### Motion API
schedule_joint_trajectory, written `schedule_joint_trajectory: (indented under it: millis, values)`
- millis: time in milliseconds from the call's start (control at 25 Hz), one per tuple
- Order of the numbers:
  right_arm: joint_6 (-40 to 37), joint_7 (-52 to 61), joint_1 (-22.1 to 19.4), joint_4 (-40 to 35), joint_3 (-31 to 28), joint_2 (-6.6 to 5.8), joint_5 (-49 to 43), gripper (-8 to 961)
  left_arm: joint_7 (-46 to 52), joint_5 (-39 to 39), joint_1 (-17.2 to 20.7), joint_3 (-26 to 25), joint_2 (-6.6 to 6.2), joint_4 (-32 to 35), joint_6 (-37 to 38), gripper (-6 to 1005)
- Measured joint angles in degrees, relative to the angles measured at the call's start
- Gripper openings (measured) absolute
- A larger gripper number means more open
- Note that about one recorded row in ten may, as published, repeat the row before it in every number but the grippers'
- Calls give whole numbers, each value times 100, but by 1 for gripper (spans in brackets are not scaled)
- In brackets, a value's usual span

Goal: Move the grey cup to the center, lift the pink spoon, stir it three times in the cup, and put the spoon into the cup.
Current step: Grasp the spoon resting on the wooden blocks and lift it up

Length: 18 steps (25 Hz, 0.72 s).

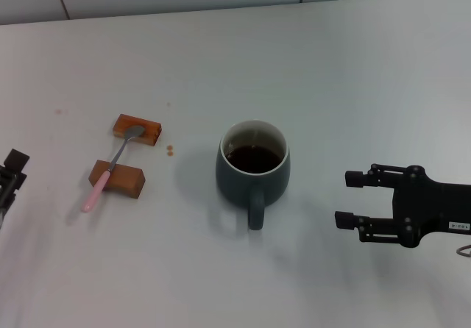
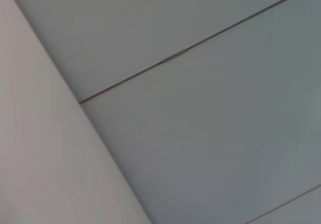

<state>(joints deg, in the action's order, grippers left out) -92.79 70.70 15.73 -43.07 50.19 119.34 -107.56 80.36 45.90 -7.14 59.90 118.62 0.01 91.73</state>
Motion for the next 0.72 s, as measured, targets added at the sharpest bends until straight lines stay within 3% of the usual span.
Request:
schedule_joint_trajectory:
  millis: [720]
  values:
    - [35,-22,-25,-76,44,2,-107,741,6,44,-105,6,38,-552,-179,782]
